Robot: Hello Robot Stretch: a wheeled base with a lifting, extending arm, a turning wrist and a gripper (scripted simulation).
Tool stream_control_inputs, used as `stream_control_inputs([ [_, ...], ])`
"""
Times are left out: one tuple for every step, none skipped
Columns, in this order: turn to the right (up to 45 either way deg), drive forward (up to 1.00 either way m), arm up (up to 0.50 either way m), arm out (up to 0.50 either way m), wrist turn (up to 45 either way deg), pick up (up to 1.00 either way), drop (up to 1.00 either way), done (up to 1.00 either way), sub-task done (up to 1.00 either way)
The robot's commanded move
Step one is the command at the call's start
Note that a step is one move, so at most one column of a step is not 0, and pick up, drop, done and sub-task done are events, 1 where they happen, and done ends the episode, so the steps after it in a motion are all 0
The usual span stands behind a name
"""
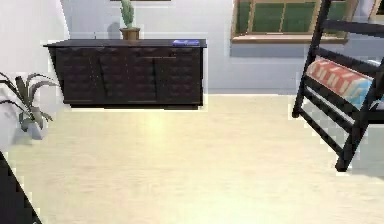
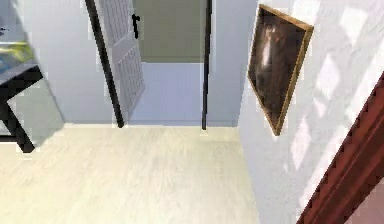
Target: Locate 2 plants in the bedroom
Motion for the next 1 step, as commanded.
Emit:
stream_control_inputs([
  [0.0,0.2,0.0,0.0,0.0,0.0,0.0,0.0,0.0],
])
